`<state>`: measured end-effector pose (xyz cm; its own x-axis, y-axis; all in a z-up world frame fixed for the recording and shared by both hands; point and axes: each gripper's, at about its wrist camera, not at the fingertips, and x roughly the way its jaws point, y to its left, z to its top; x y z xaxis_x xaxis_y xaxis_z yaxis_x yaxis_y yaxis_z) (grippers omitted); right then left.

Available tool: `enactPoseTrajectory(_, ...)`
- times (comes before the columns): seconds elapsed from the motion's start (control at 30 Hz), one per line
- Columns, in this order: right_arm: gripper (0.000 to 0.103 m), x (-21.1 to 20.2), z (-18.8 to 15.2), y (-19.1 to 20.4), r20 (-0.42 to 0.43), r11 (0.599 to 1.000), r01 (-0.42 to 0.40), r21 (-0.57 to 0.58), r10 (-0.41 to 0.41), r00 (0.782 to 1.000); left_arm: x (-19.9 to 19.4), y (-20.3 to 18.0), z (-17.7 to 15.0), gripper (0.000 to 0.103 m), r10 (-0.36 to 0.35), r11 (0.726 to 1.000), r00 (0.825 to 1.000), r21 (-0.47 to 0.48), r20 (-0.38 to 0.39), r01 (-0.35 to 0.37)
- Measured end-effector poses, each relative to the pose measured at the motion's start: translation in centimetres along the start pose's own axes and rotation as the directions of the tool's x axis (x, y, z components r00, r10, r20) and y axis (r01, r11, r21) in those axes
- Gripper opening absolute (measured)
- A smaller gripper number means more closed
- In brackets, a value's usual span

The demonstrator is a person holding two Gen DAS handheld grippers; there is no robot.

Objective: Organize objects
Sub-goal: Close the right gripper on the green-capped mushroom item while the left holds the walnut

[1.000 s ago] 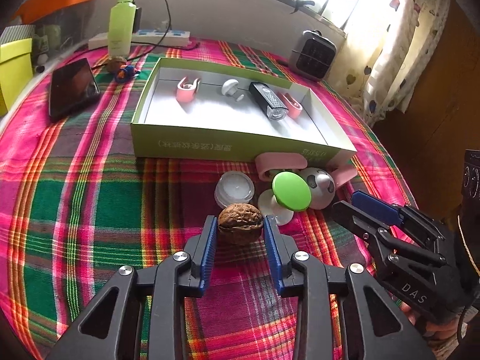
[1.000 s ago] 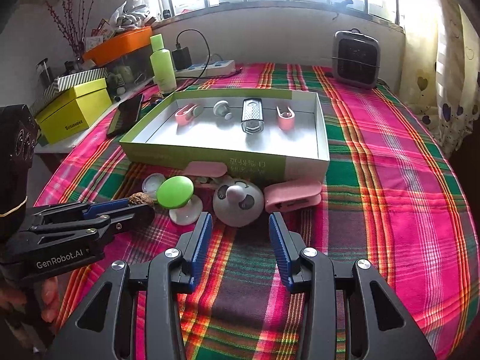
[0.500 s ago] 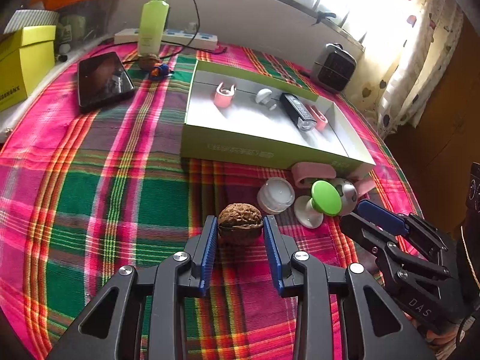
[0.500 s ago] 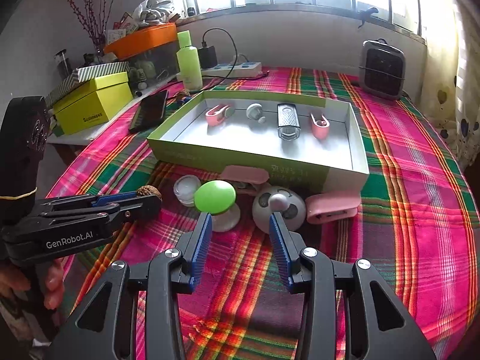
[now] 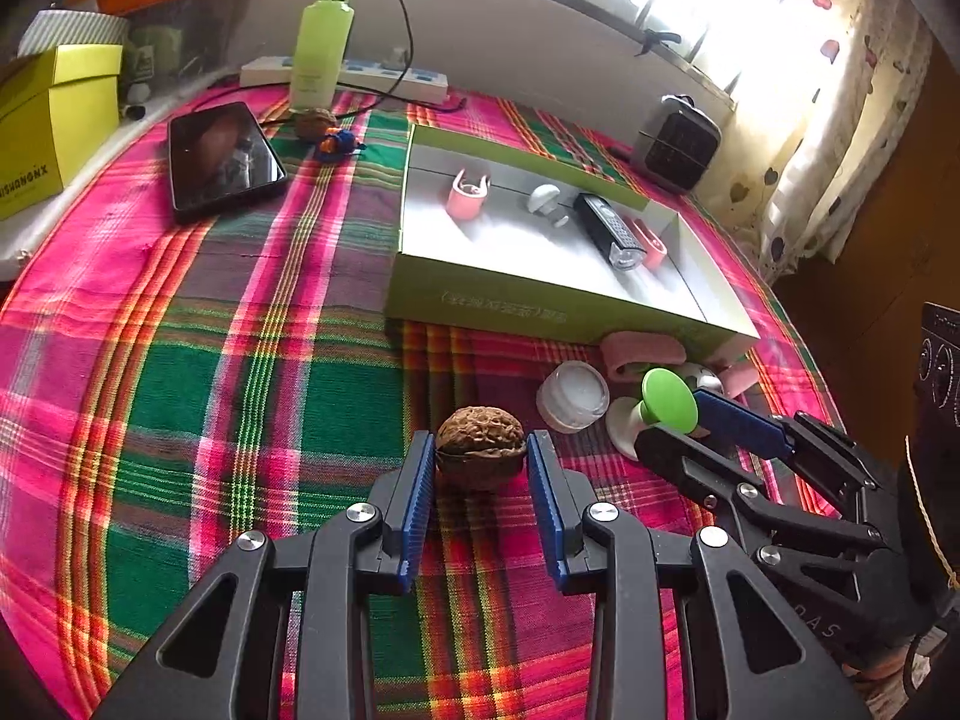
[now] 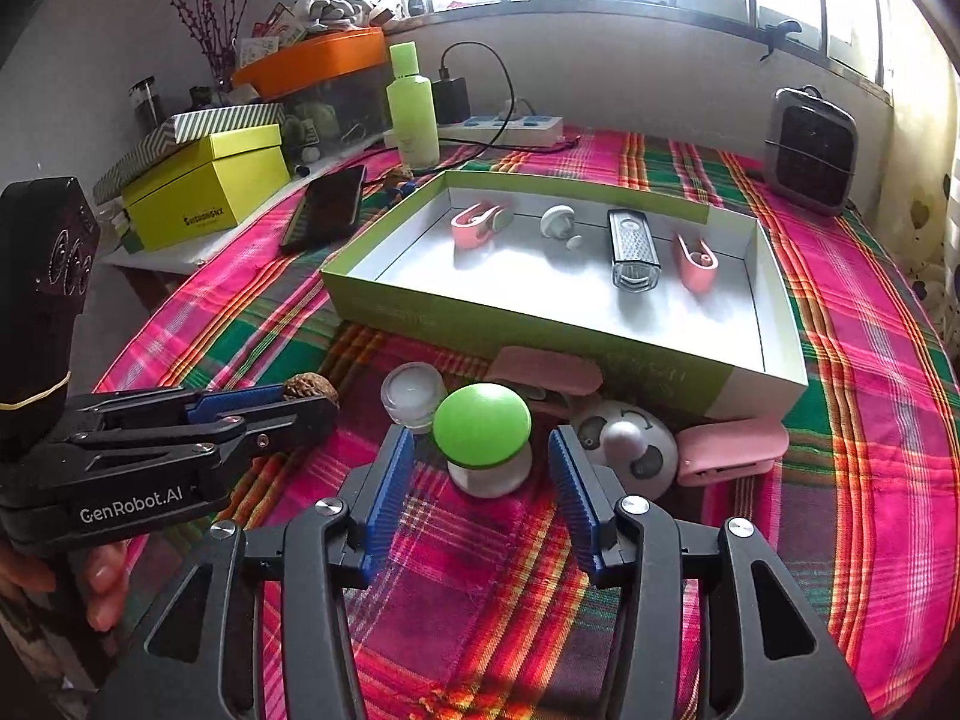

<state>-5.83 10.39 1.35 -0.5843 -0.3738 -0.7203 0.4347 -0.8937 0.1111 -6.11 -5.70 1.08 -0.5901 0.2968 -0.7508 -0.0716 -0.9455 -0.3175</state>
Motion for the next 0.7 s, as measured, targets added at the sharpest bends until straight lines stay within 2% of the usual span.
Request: enactPoseTrajectory(0.7,0.048,1.4,0.8,-0.3,-0.035,1.0,0.015,0.021,-0.014,0.999,0.2,0.1,0.2,0.03,0.001,1.0,1.0,0.002,0.002,-0.001)
